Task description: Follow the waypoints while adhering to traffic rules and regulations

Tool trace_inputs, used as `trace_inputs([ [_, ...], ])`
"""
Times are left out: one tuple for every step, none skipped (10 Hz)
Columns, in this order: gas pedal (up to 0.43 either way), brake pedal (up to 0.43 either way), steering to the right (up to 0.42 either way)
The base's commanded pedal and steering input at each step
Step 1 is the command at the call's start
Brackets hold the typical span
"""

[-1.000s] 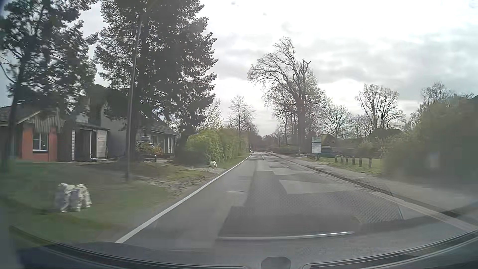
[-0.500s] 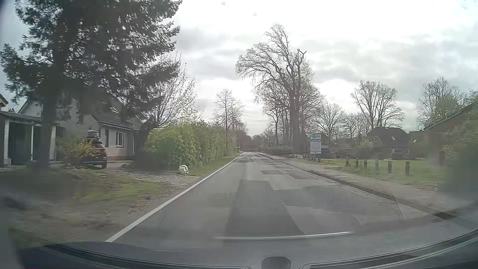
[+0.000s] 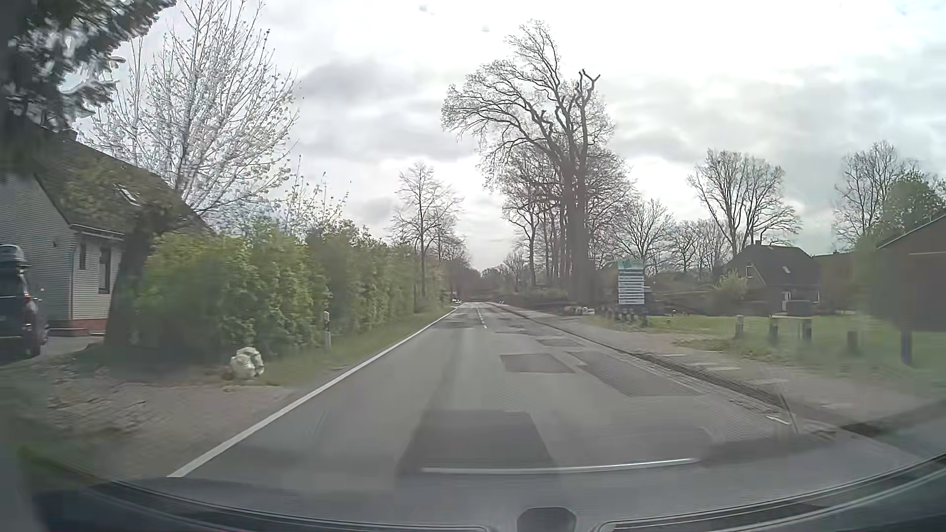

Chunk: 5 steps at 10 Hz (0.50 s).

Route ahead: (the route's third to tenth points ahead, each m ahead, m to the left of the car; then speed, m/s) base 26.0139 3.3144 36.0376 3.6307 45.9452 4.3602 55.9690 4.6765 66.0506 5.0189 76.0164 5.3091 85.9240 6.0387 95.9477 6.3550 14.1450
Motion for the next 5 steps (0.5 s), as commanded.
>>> trace_inputs([
  [0.047,0.000,0.008],
  [0.047,0.000,0.008],
  [0.047,0.000,0.006],
  [0.047,0.000,0.003],
  [0.047,0.000,0.001],
])
